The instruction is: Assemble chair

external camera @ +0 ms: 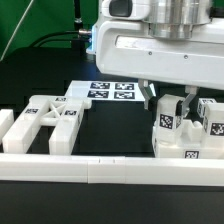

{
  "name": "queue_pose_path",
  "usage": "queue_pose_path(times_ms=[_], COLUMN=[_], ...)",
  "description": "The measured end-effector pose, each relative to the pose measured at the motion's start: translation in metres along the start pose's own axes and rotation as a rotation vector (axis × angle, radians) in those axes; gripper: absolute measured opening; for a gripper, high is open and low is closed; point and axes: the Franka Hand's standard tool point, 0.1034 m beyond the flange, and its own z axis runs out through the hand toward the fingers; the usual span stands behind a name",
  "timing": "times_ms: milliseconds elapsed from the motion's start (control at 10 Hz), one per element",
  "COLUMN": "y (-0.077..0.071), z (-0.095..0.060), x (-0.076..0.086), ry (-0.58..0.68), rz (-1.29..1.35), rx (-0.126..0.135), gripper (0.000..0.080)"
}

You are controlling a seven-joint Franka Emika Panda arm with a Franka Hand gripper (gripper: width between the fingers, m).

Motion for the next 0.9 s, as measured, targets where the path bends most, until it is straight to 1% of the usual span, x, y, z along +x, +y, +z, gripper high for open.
queue_pose_path(times_ms=[100, 200, 300, 500, 600, 800, 900], y=[0.0010, 0.0012, 0.0012, 0.0007, 0.0013, 0.0011, 0.0013], z=[-0.0004, -0.0008, -0.0009, -0.0006, -0.0004, 0.0004, 0.0008], x=[-0.0009, -0.0012, -0.0013, -0.0007, -0.0005, -0.0011, -0.0014], ry=[0.001, 0.004, 0.019, 0.011, 0.006, 0.006, 0.002], rz=[0.119, 0.219, 0.304, 0.541, 0.611, 0.584, 0.547], rx=[0.003, 0.013, 0.037, 0.071, 0.077, 0.076, 0.071], gripper=[0.0284, 0.0284, 0.0284, 0.0284, 0.0284, 0.0285, 0.0478])
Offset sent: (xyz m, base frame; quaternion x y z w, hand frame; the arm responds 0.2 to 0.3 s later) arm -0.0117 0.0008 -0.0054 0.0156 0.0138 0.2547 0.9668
